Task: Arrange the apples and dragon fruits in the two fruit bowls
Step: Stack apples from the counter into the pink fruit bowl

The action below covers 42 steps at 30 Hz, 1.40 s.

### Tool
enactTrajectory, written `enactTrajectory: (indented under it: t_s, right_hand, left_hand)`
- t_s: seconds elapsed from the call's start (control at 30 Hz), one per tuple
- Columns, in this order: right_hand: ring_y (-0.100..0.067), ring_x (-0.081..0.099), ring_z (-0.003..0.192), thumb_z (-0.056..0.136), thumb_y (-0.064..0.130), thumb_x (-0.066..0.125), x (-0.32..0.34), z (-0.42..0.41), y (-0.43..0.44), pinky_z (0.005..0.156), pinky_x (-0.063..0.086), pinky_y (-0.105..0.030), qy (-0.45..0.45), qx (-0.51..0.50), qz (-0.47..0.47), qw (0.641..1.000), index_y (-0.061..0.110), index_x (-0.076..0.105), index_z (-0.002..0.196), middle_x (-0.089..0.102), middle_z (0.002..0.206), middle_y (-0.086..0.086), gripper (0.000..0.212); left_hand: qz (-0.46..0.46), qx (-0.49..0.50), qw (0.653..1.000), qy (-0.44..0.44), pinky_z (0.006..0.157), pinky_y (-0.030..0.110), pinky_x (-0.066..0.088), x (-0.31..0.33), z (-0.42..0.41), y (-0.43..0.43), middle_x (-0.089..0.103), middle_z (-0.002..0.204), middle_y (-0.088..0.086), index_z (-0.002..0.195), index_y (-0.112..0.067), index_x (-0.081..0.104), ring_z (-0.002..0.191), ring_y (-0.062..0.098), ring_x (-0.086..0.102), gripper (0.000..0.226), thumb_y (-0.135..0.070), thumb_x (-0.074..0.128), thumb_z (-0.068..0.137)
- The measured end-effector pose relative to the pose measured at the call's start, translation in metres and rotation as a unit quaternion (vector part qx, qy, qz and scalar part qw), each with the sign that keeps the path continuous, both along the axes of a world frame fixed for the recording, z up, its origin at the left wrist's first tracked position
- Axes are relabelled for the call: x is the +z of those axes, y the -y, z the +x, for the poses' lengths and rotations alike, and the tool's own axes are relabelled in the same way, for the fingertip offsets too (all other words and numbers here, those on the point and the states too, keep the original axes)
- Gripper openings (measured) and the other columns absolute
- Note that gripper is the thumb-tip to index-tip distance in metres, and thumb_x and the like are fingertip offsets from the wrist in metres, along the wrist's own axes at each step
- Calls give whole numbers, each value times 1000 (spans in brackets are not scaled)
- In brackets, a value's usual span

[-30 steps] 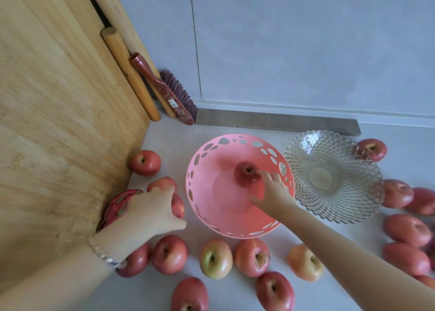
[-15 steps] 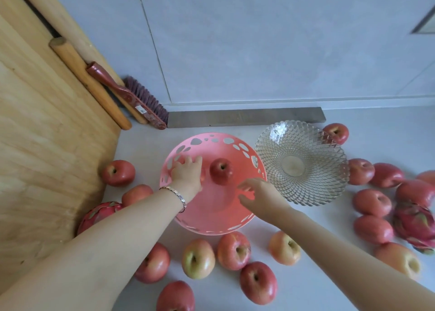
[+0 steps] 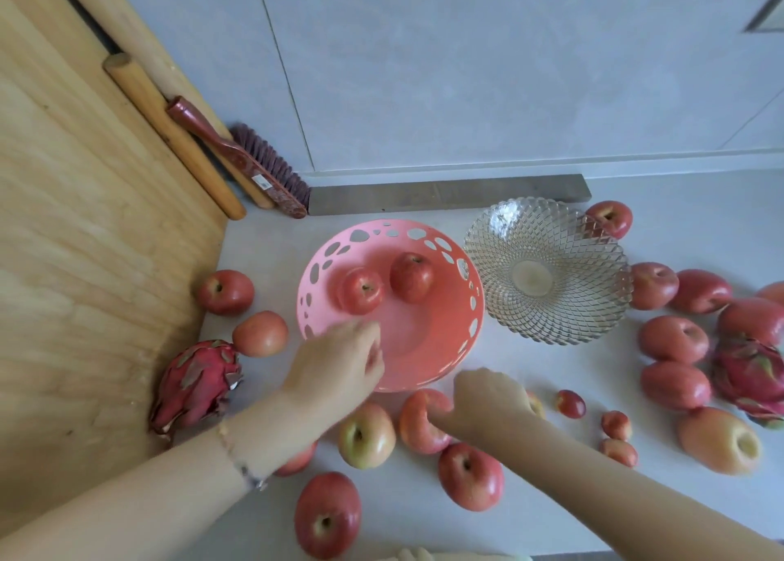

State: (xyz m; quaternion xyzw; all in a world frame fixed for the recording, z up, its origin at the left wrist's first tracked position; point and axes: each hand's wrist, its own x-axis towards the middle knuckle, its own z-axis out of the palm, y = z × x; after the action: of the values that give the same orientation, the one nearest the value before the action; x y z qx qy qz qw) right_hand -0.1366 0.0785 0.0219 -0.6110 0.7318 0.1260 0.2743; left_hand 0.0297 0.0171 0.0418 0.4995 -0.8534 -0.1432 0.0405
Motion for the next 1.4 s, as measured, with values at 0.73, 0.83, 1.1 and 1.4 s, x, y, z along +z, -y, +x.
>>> enactTrajectory:
  t_s: [0.73, 0.83, 1.1, 1.4]
  right_hand:
    - [-19, 58, 93, 70, 50, 69, 13, 3, -14, 73, 47, -28, 298, -204, -19, 932, 17, 49, 114, 60, 104, -1, 58]
    - [-18, 53, 95, 76, 42, 70, 33, -1, 0, 75, 42, -26, 337, -211, -70, 915, 12, 44, 119, 54, 106, -2, 59]
    - [-21, 49, 95, 65, 40, 76, 11, -8, 66, 77, 43, -30, 190, -133, -114, 966, 9, 40, 125, 49, 118, -9, 77]
    - [-33, 46, 114, 59, 35, 80, -44, 5, 92, 93, 40, -39, 105, -26, -86, 990, 10, 36, 124, 38, 123, -10, 83]
  left_hand:
    - [343, 43, 927, 147, 64, 25, 43, -9, 23, -35, 62, 100, -1, 102, -21, 50, 85, 17, 59, 42, -36, 65, 67]
    - [421, 12, 906, 46, 46, 11, 38, 31, 30, -12, 56, 75, -10, 84, -23, 52, 54, -4, 54, 21, -26, 71, 75]
    - [248, 169, 951, -76, 79, 30, 45, 12, 13, 36, 58, 110, 0, 115, -18, 49, 98, 21, 54, 56, -38, 73, 68]
    - [182, 105, 968, 138, 98, 40, 35, -46, -18, 43, 49, 122, 14, 133, -15, 32, 112, 34, 46, 84, -37, 73, 64]
